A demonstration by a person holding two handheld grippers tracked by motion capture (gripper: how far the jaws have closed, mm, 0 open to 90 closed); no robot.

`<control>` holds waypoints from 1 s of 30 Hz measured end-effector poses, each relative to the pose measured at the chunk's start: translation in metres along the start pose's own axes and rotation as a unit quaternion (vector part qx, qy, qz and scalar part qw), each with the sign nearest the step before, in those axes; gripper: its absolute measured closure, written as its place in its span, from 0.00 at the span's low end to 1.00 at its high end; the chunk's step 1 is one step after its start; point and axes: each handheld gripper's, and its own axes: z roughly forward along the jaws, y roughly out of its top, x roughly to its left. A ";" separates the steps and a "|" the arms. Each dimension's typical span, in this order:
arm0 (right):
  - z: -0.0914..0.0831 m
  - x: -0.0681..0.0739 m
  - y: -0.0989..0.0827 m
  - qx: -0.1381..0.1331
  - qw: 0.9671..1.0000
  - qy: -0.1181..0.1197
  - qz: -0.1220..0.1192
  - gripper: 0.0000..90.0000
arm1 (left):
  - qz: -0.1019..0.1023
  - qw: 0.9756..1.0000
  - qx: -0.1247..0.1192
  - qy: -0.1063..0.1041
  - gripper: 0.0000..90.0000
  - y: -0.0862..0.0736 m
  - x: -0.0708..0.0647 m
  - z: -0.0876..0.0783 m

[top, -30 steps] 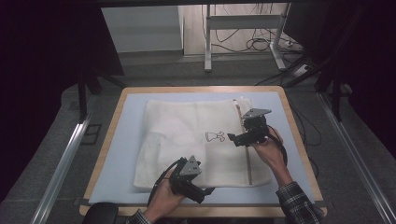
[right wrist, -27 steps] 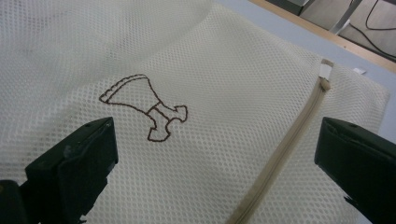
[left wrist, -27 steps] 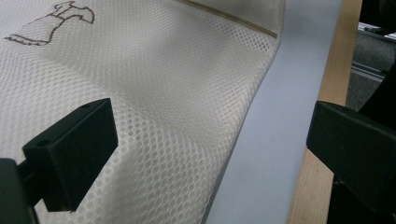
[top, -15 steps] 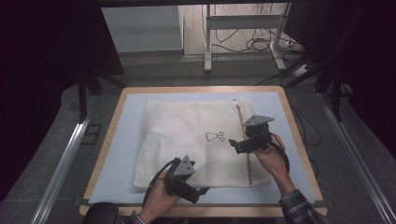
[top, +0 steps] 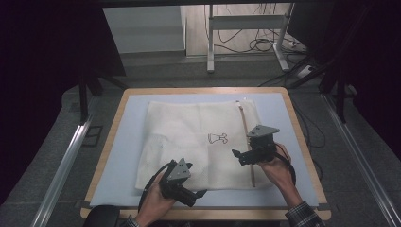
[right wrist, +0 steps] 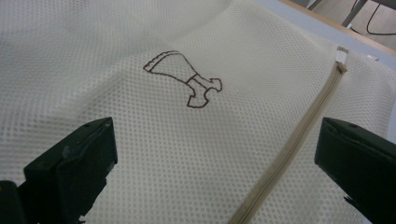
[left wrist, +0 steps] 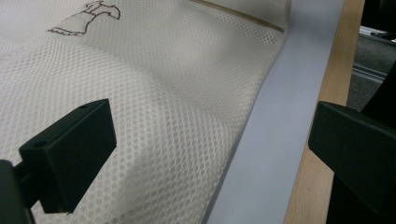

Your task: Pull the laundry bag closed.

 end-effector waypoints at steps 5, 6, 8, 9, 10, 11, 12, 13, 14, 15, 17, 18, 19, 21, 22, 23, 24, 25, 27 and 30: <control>-0.005 0.005 -0.007 0.001 1.000 0.002 -0.005 0.00 | 0.003 1.000 -0.007 0.008 0.01 -0.004 0.002 -0.005; -0.007 0.007 -0.008 0.003 1.000 0.004 -0.005 0.00 | 0.004 1.000 -0.007 0.010 0.01 -0.004 0.002 -0.006; -0.009 0.009 -0.010 0.001 1.000 0.004 -0.004 0.00 | 0.008 1.000 -0.011 0.014 0.01 -0.004 0.002 -0.009; -0.012 0.011 -0.011 0.000 1.000 0.005 -0.004 0.00 | 0.009 1.000 -0.012 0.017 0.01 -0.005 0.002 -0.010; -0.013 0.012 -0.012 -0.002 1.000 0.005 -0.005 0.00 | 0.010 1.000 -0.013 0.018 0.01 -0.005 0.003 -0.011; -0.015 0.013 -0.012 -0.004 1.000 0.006 -0.004 0.00 | 0.010 1.000 -0.014 0.021 0.01 -0.006 0.003 -0.013; -0.018 0.015 -0.014 -0.006 1.000 0.007 -0.006 0.00 | 0.011 1.000 -0.014 0.022 0.01 -0.006 0.004 -0.014; -0.019 0.016 -0.014 -0.008 1.000 0.008 -0.005 0.00 | 0.009 1.000 -0.015 0.024 0.01 -0.007 0.005 -0.017; -0.023 0.018 -0.016 -0.009 1.000 0.008 -0.008 0.00 | 0.007 1.000 -0.015 0.027 0.01 -0.008 0.006 -0.018; -0.025 0.020 -0.018 -0.010 1.000 0.009 -0.007 0.00 | 0.007 0.999 -0.015 0.030 0.01 -0.008 0.007 -0.019; -0.028 0.022 -0.019 -0.011 1.000 0.010 -0.006 0.00 | 0.005 0.999 -0.015 0.036 0.00 -0.010 0.009 -0.023; -0.031 0.023 -0.021 -0.013 1.000 0.011 -0.005 0.00 | 0.004 0.999 -0.016 0.039 0.00 -0.010 0.010 -0.025; -0.032 0.024 -0.022 -0.015 1.000 0.012 -0.004 0.00 | 0.003 0.999 -0.016 0.042 0.00 -0.011 0.010 -0.027; -0.036 0.026 -0.024 -0.017 1.000 0.012 -0.002 0.00 | 0.001 0.999 -0.018 0.047 0.00 -0.013 0.011 -0.031; -0.038 0.027 -0.025 -0.018 1.000 0.011 -0.002 0.00 | 0.001 0.999 -0.018 0.049 0.00 -0.013 0.012 -0.032; -0.039 0.028 -0.026 -0.021 1.000 0.012 0.000 0.00 | -0.001 0.998 -0.020 0.052 0.00 -0.015 0.013 -0.035; -0.041 0.028 -0.027 -0.021 1.000 0.012 0.000 0.00 | -0.002 0.998 -0.021 0.054 0.00 -0.016 0.013 -0.037; -0.042 0.029 -0.028 -0.021 1.000 0.012 0.000 0.00 | -0.004 0.998 -0.022 0.057 0.00 -0.017 0.014 -0.040; -0.046 0.030 -0.031 -0.023 1.000 0.011 0.002 0.00 | -0.006 0.998 -0.024 0.061 0.00 -0.020 0.016 -0.044; -0.051 0.032 -0.035 -0.023 1.000 0.009 0.004 0.00 | -0.011 0.997 -0.026 0.069 0.00 -0.023 0.018 -0.050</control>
